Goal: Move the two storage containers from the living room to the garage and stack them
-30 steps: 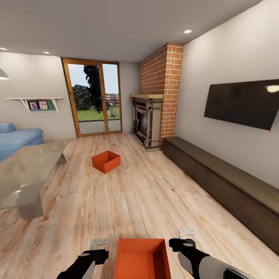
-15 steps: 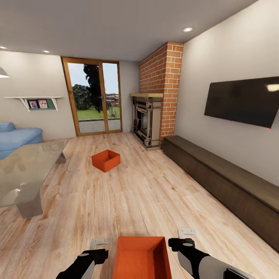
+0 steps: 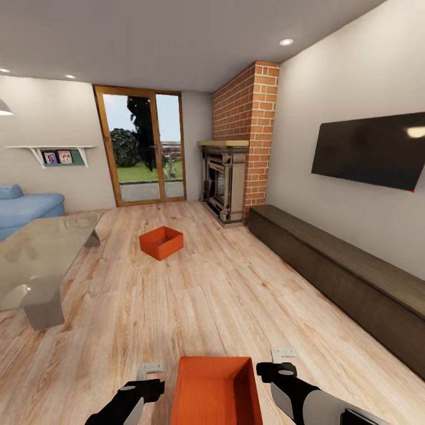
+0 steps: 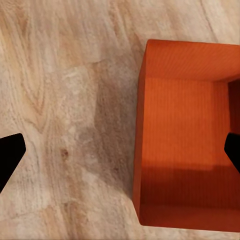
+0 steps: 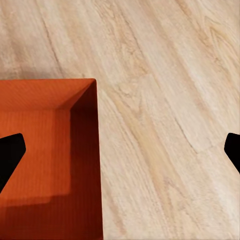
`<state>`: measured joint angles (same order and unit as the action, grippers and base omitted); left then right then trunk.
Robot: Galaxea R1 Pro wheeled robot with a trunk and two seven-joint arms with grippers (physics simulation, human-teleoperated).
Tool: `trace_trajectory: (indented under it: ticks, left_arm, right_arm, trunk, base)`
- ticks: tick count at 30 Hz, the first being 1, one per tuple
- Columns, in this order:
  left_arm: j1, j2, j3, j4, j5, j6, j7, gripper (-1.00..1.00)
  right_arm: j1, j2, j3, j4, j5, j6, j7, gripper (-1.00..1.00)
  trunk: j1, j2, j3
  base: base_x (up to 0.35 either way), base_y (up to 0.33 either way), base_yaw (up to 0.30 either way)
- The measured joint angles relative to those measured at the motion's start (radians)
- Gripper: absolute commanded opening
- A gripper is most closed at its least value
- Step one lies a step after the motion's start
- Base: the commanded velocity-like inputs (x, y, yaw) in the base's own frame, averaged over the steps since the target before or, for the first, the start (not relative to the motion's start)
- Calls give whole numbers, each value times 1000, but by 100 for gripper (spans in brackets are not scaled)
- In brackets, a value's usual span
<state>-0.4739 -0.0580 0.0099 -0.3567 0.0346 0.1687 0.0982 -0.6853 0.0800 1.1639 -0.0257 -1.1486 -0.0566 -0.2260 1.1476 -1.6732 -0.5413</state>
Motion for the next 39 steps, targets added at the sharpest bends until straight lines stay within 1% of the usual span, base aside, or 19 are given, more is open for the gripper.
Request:
trace_trajectory:
  ticks: [8,39]
  left_arm:
    - [0,0,0,0,0,2,0,100]
    - [0,-1,-1,2,0,-1,0,100]
  right_arm:
    - [0,3,-2,1,-2,3,-7,100]
    - [0,1,-2,1,-2,0,-11,100]
  trunk:
    - [31,-56,-29]
    - [150,-273,-174]
  base:
    - [0,0,0]
    - [0,0,0]
